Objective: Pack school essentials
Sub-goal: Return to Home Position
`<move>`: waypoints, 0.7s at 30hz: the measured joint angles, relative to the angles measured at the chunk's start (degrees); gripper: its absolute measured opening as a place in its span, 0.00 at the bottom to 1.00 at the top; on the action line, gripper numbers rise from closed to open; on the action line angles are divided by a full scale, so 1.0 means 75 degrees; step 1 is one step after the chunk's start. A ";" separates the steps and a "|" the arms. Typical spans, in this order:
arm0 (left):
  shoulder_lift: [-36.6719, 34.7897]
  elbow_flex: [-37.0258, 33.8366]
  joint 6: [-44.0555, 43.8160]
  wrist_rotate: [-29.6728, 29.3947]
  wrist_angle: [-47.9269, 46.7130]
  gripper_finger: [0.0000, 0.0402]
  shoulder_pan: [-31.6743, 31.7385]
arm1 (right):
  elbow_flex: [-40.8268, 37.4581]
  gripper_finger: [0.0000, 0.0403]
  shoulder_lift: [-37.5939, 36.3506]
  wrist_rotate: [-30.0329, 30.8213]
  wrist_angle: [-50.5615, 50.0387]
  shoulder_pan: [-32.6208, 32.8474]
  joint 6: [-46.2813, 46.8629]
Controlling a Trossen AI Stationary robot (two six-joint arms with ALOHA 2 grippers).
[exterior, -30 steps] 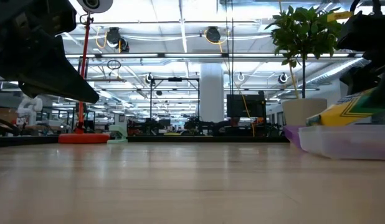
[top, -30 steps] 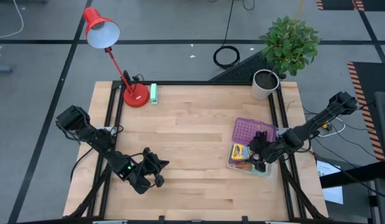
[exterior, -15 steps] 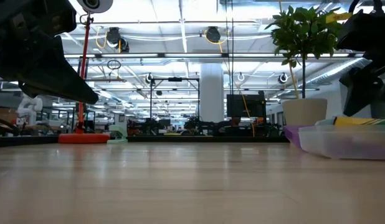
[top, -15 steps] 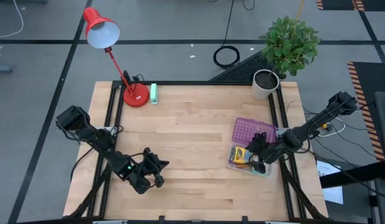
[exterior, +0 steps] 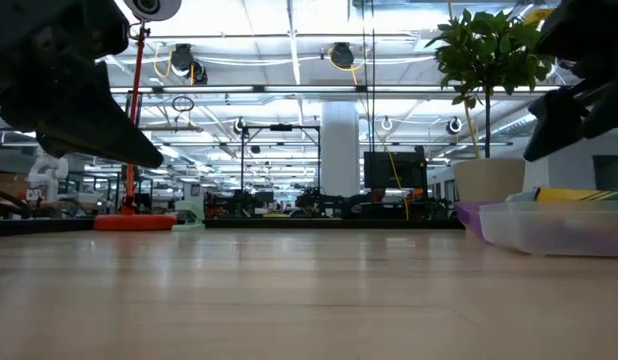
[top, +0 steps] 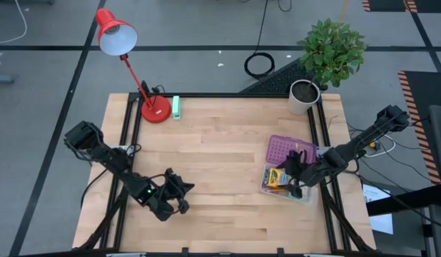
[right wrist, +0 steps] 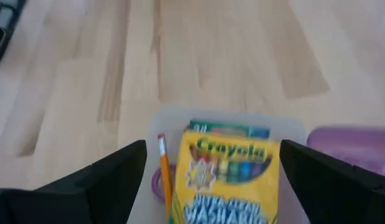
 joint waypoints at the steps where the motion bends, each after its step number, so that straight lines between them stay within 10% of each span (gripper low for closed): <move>1: 0.0000 0.0000 0.0005 0.0000 0.0000 0.01 0.0050 | 0.0000 0.89 -0.0026 0.0133 0.0105 0.0001 -0.0148; 21: -0.1856 0.0055 0.3848 0.0420 0.0041 0.01 0.1409 | 0.0000 0.32 -0.0792 0.0766 0.2158 -0.0606 -0.4206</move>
